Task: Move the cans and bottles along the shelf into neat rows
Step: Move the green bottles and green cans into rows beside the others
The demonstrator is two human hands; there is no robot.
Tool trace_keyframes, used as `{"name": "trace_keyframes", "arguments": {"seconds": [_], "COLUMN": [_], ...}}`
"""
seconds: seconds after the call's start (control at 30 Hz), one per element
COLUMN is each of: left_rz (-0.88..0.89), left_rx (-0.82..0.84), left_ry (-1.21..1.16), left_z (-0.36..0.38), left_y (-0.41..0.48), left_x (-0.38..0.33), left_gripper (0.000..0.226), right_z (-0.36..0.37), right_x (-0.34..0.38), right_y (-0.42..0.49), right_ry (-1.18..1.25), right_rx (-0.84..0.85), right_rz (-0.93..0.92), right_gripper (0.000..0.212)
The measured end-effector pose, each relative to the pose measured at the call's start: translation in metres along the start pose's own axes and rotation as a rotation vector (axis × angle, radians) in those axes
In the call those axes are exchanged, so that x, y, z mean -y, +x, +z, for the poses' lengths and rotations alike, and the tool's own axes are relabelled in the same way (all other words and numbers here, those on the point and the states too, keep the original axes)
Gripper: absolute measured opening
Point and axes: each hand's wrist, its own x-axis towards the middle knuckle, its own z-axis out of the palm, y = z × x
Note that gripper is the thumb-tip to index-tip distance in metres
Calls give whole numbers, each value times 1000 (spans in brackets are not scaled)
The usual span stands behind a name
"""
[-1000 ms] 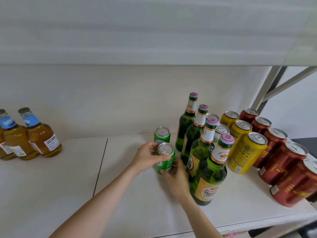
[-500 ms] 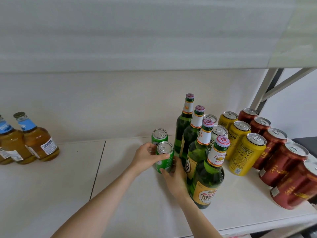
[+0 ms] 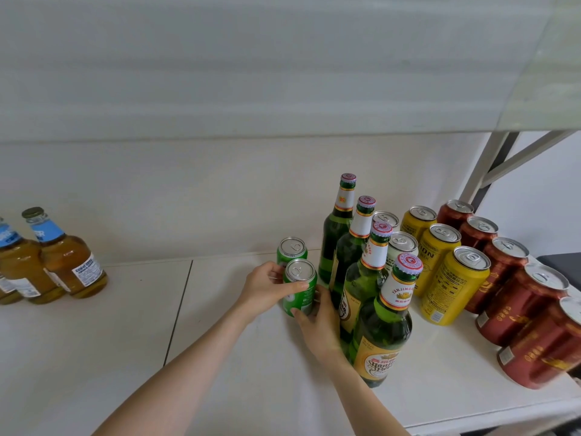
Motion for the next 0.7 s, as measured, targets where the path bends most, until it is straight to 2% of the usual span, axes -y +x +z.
{"name": "trace_keyframes", "arguments": {"seconds": [0.13,0.33,0.47,0.6,0.7], "left_rz": [9,6,21,70,165], "left_rx": [7,65,115,67,0], "left_ry": [22,33,26,125,345], "left_z": [0,-5,-14,-32,-48], "left_y": [-2,-4,-12,-27,-42], "left_x": [-2,-7,-5,3,13], "left_gripper": [55,53,40,23,20], "right_z": [-1,-4,-8,-14,-17], "right_x": [2,8,13,18,20], "right_y": [-1,-5,-15,-34,-52], "right_ry": [-3,-15,-73,-220,-330], "right_rx": [4,8,-1,-25,-9], "right_rz": [5,31,21,-16,-37], "right_gripper": [57,54,53,64,67]}}
